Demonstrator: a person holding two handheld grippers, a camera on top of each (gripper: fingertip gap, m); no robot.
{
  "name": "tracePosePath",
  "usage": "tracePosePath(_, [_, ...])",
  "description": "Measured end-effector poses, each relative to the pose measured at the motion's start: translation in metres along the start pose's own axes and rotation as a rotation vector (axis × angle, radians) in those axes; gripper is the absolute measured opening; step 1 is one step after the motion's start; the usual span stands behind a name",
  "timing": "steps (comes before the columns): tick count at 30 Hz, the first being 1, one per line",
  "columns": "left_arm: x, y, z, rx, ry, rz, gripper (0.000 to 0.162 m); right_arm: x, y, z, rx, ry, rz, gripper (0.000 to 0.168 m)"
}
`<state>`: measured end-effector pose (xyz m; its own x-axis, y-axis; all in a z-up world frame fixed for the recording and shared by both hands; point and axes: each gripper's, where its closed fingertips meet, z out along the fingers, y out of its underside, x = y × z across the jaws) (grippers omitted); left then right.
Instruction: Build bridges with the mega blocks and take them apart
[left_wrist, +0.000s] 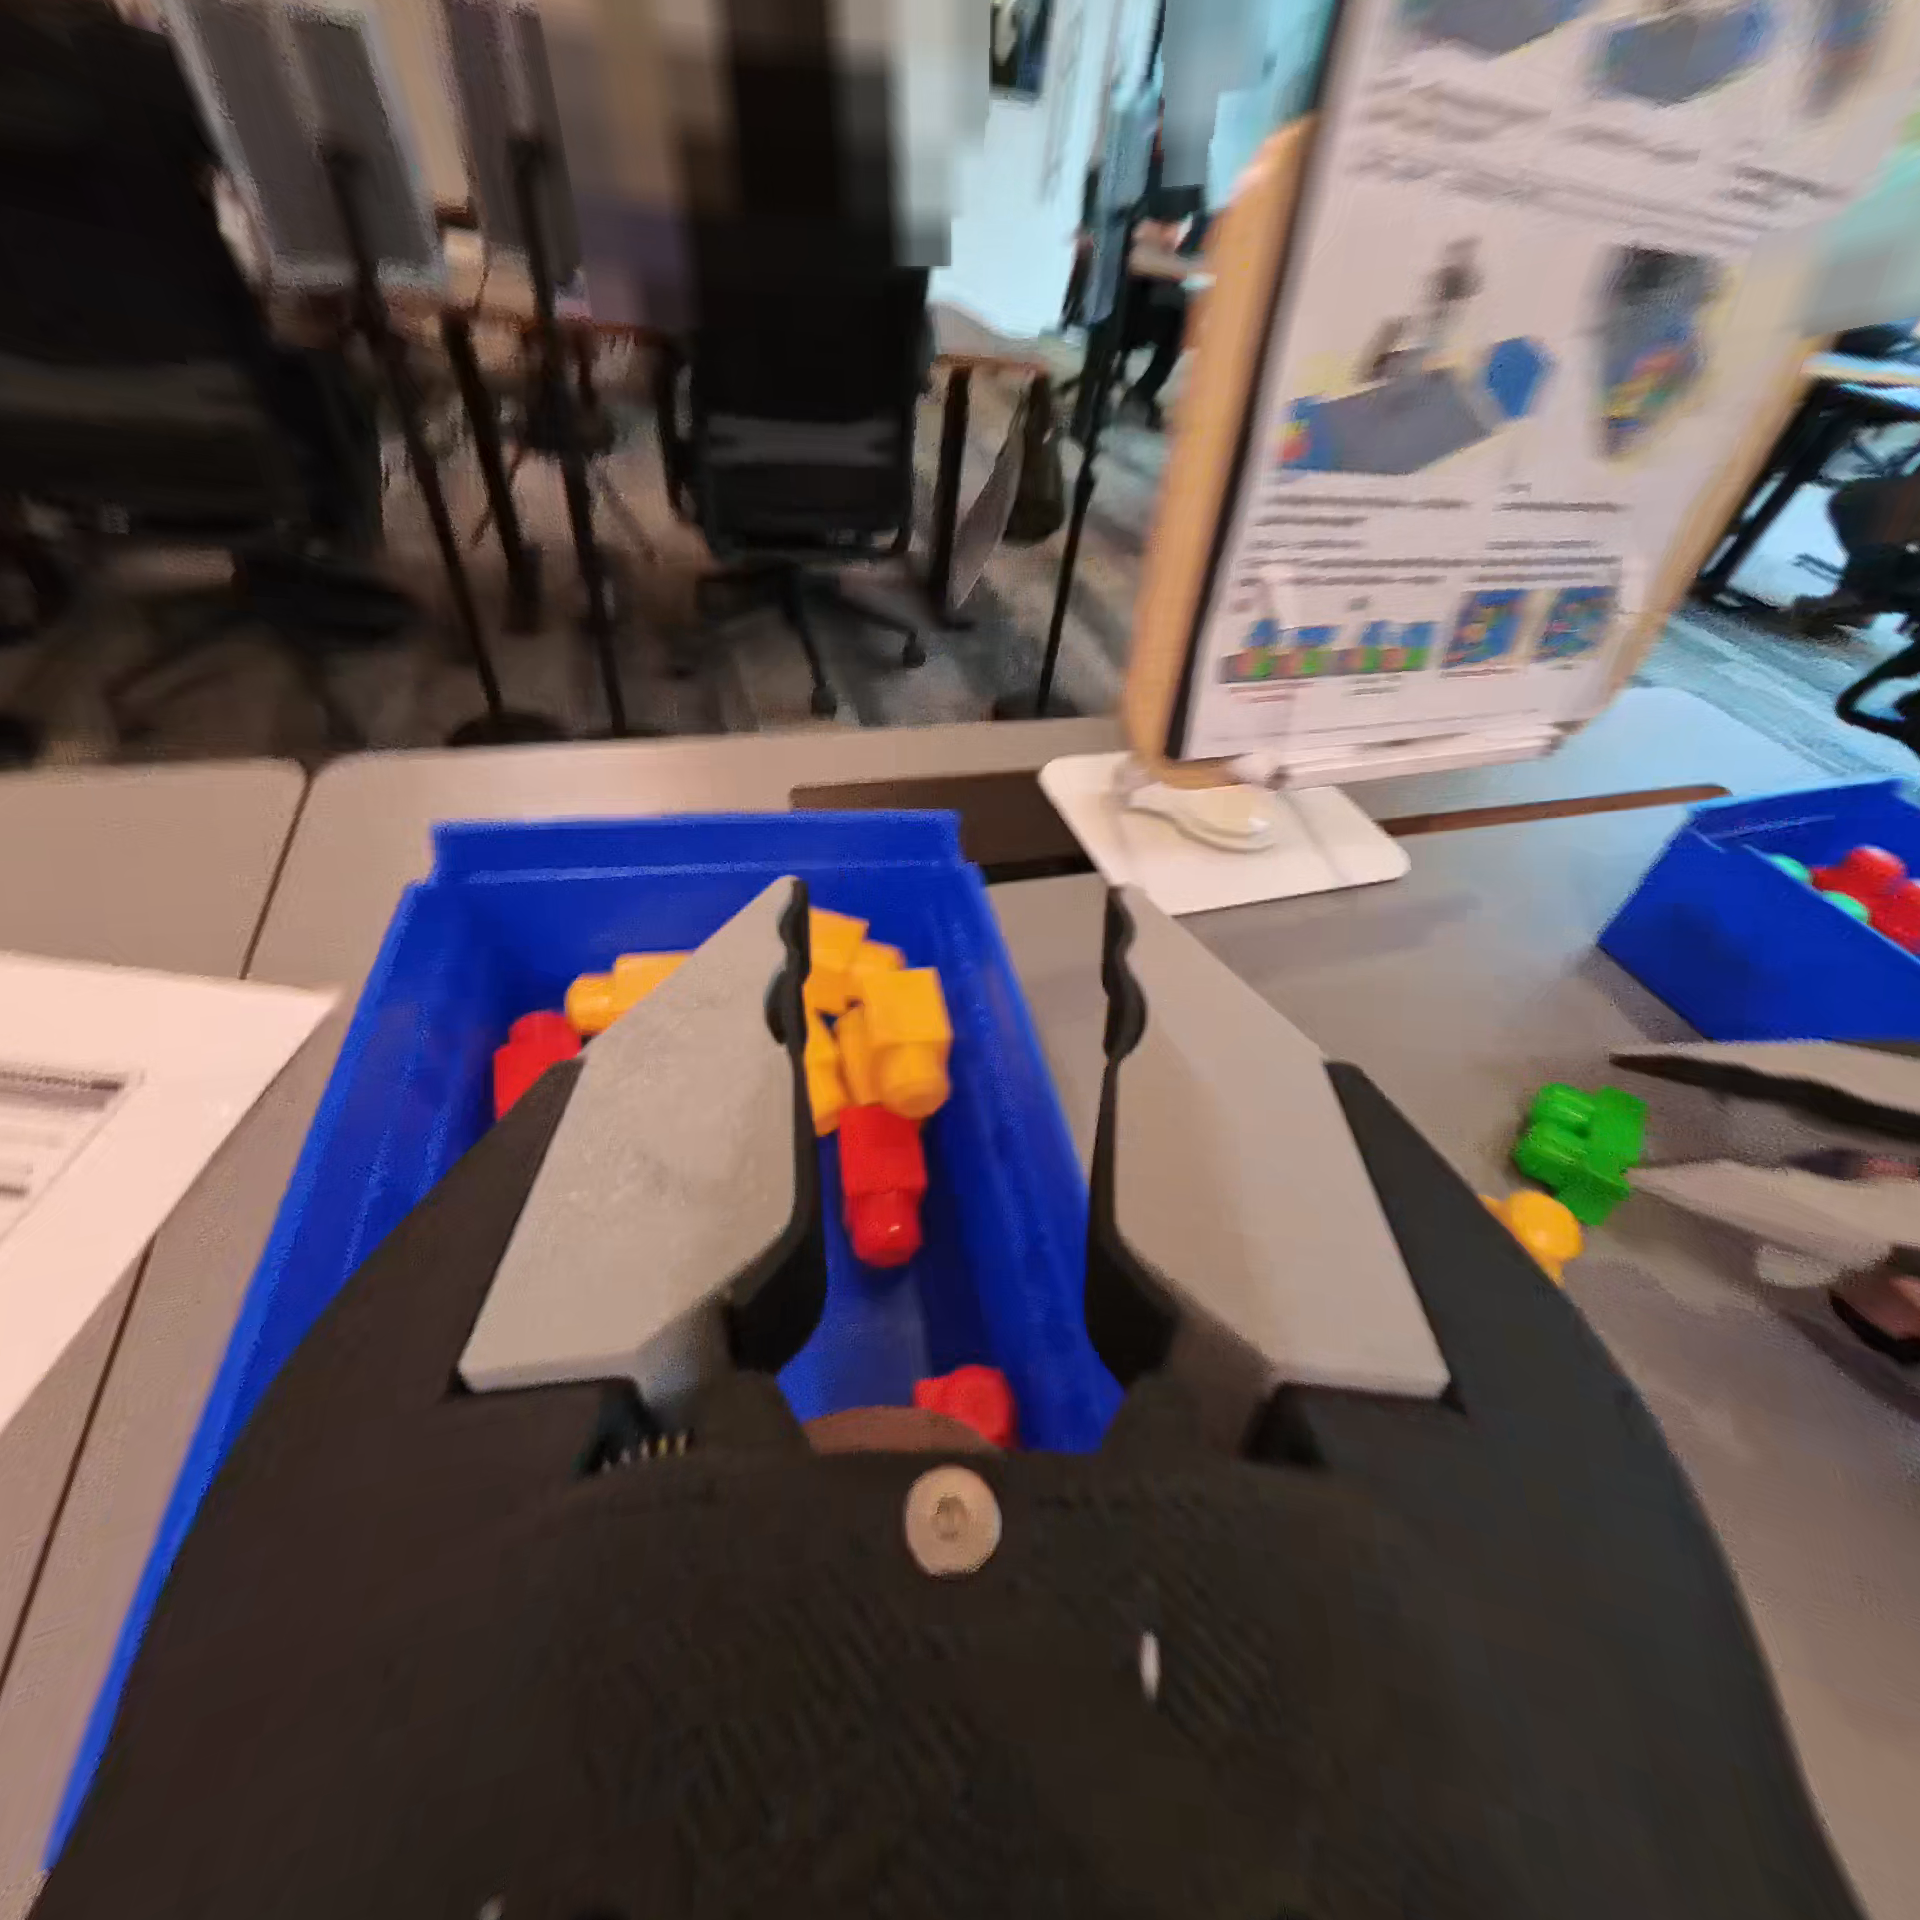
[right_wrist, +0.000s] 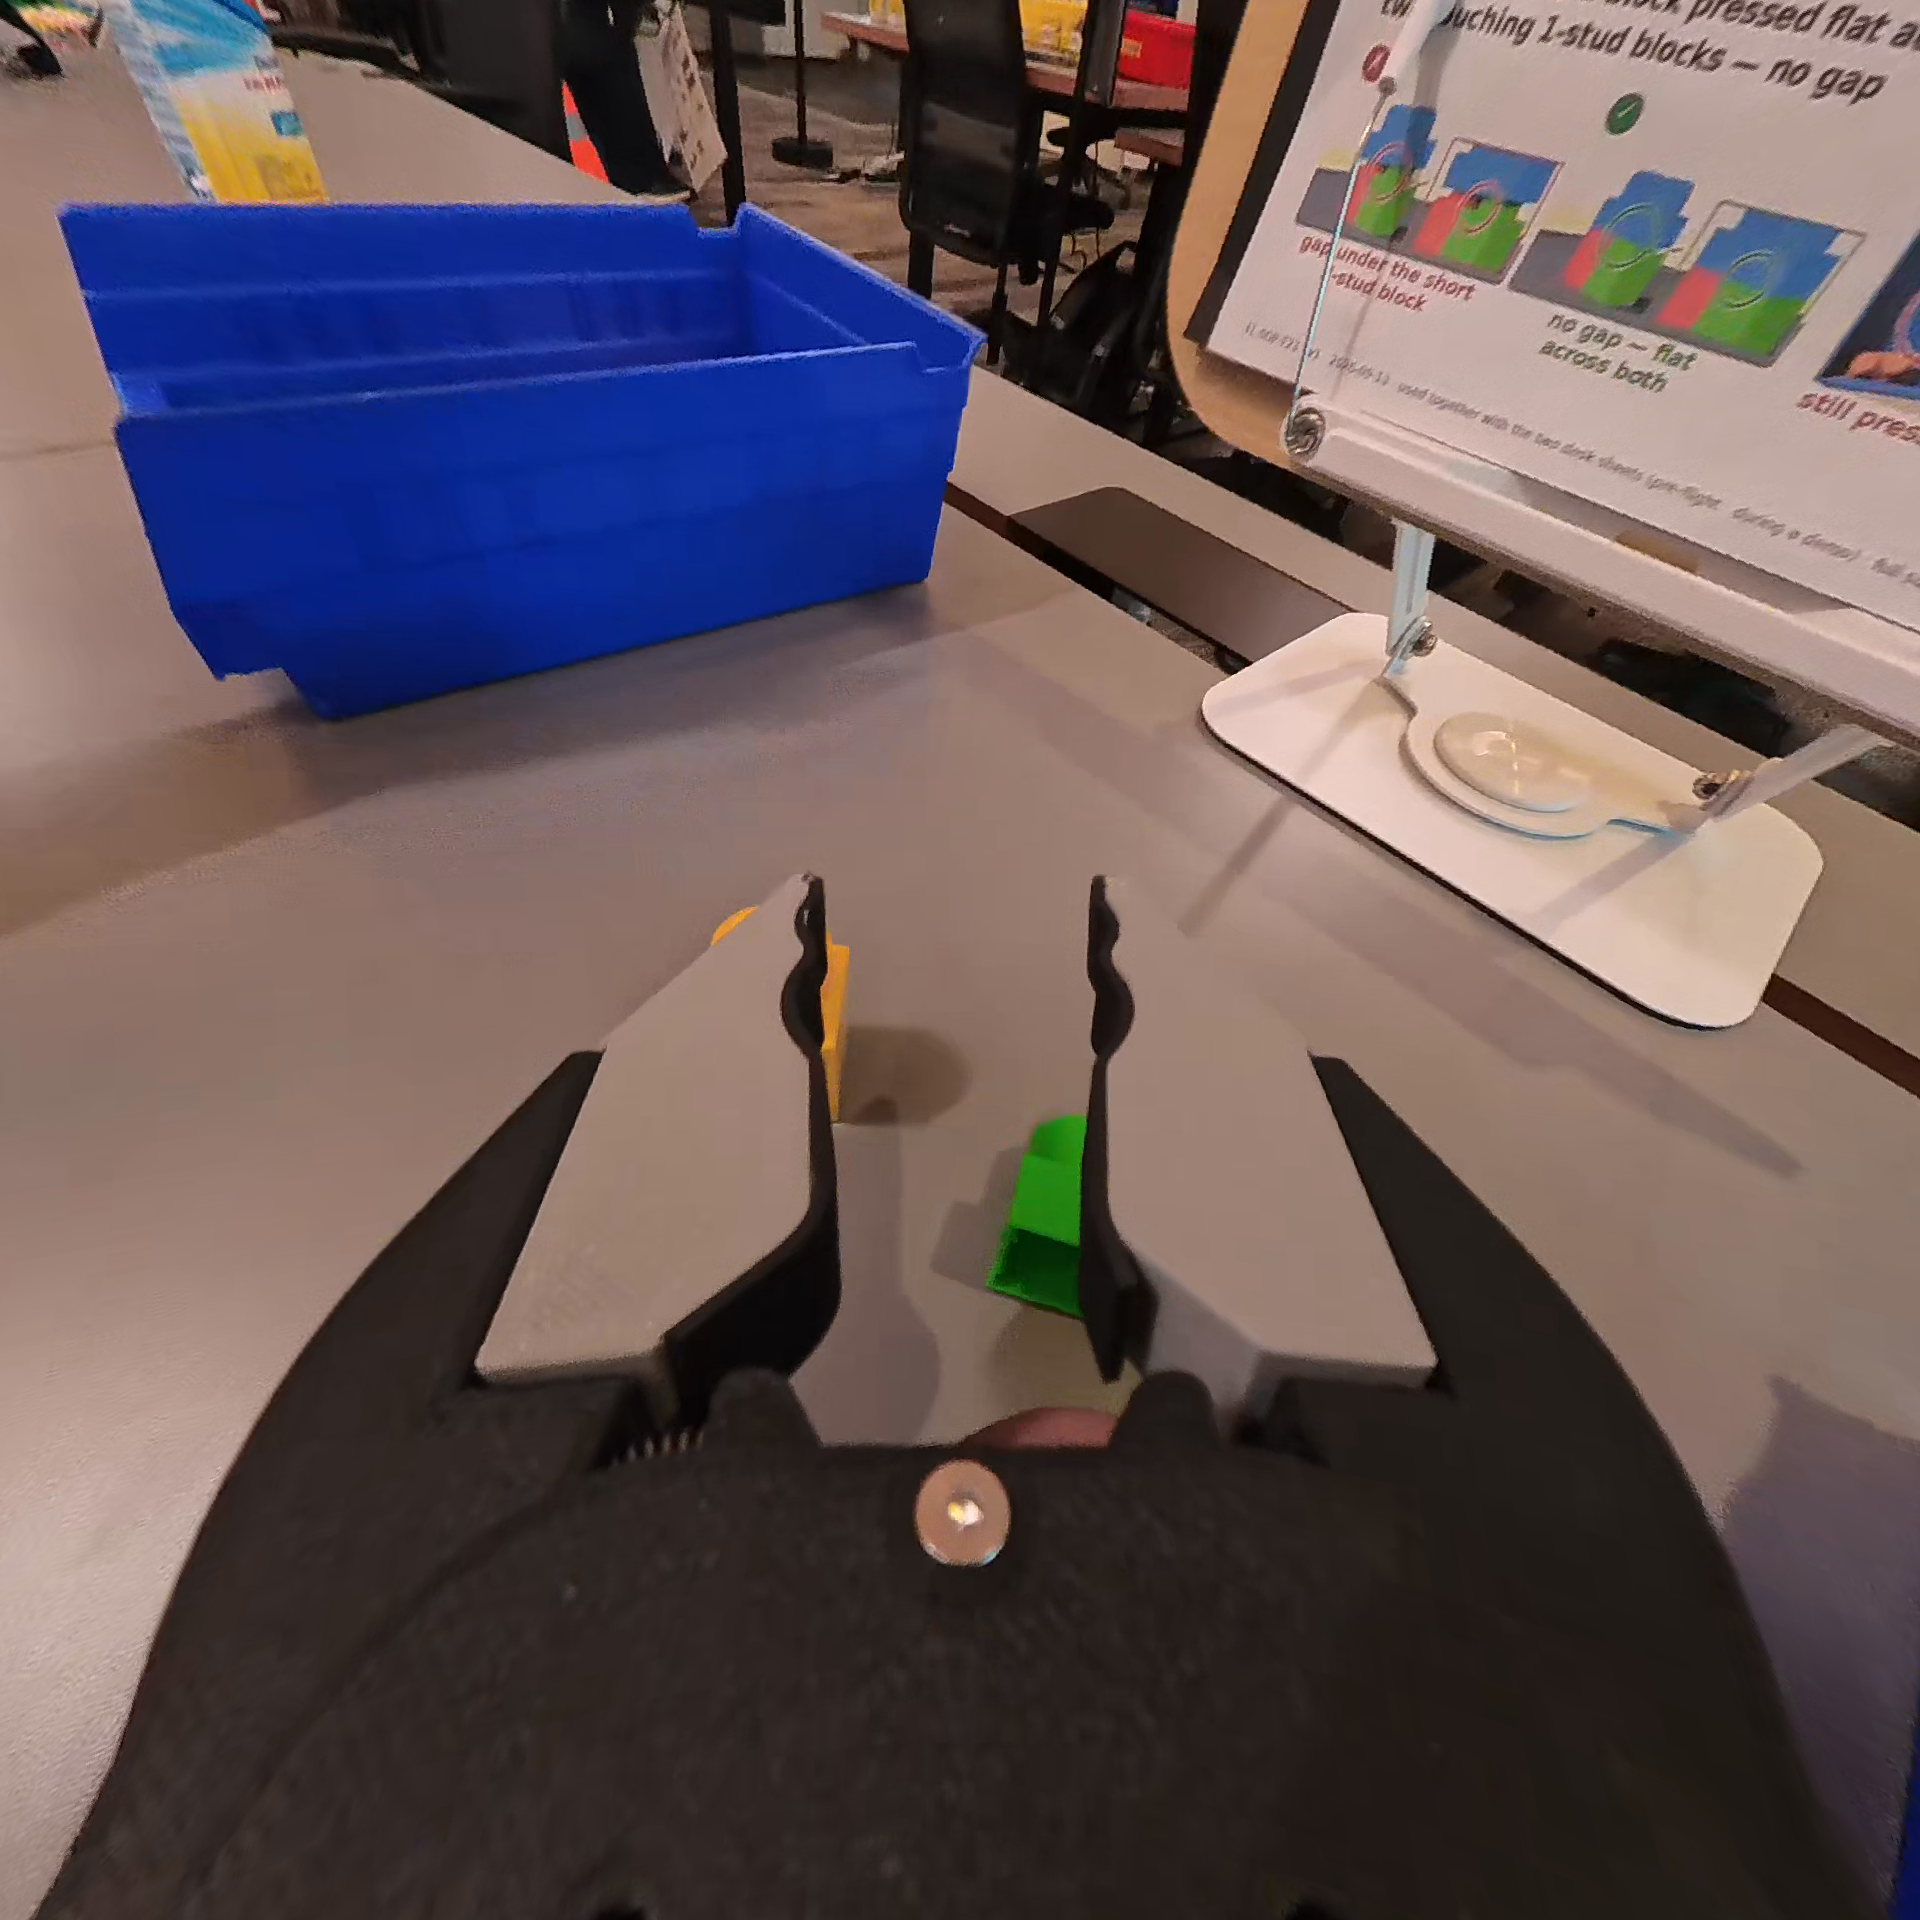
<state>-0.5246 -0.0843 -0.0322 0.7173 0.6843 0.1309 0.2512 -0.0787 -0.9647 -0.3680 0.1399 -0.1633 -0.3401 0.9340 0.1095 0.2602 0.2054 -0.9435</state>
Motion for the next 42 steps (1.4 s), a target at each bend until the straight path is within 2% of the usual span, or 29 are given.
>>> tracePosePath(4, [-0.041, 0.032, 0.043, -0.176, 0.006, -0.105, 0.058, -0.004, 0.001, 0.001, -0.005, 0.015, -0.045, 0.047])
tracePosePath(8, [-0.033, 0.071, 0.082, -0.287, 0.067, -0.087, 0.058, -0.005, -0.001, 0.001, 0.009, 0.023, -0.056, 0.046])
tracePosePath(10, [-0.026, 0.094, 0.099, -0.391, 0.116, -0.076, 0.056, -0.005, 0.001, 0.003, 0.003, 0.019, -0.05, 0.046])
tracePosePath(12, [-0.019, 0.107, 0.106, -0.467, 0.157, -0.063, 0.057, -0.006, 0.004, 0.005, -0.008, 0.008, -0.046, 0.046])
tracePosePath(16, [-0.024, 0.118, 0.116, -0.5, 0.127, -0.032, 0.055, -0.007, 0.007, 0.008, -0.02, -0.002, -0.041, 0.046])
tracePosePath(18, [-0.02, 0.131, 0.122, -0.535, 0.145, -0.028, 0.045, -0.009, 0.006, 0.008, -0.016, -0.014, -0.03, 0.046])
tracePosePath(21, [-0.027, 0.152, 0.129, -0.6, 0.101, 0.003, 0.048, -0.012, 0.005, 0.008, -0.013, -0.019, -0.035, 0.045])
tracePosePath(25, [-0.028, 0.151, 0.134, -0.579, 0.067, 0.086, 0.037, -0.014, 0.0, 0.005, 0.0, -0.016, -0.048, 0.045])
tracePosePath(28, [-0.031, 0.142, 0.128, -0.568, 0.035, 0.163, 0.035, -0.015, -0.002, 0.003, 0.004, -0.019, -0.052, 0.045])
tracePosePath(32, [-0.026, 0.102, 0.1, -0.508, 0.04, 0.263, 0.034, -0.013, 0.0, 0.003, -0.005, -0.03, -0.035, 0.045])
tracePosePath(35, [0.004, 0.073, 0.065, -0.48, 0.11, 0.41, 0.034, -0.013, 0.001, 0.003, -0.014, -0.051, -0.014, 0.045])
tracePosePath(37, [0.045, 0.06, 0.043, -0.457, 0.223, 0.49, 0.034, -0.013, 0.001, 0.002, -0.021, -0.062, -0.01, 0.045])
tracePosePath(39, [0.093, 0.063, 0.024, -0.464, 0.359, 0.612, 0.034, -0.014, -0.001, 0.0, -0.015, -0.081, -0.008, 0.045])
tracePosePath(42, [0.137, 0.099, 0.013, -0.6, 0.456, 0.811, 0.034, -0.017, -0.007, -0.005, 0.015, -0.122, 0.011, 0.045])
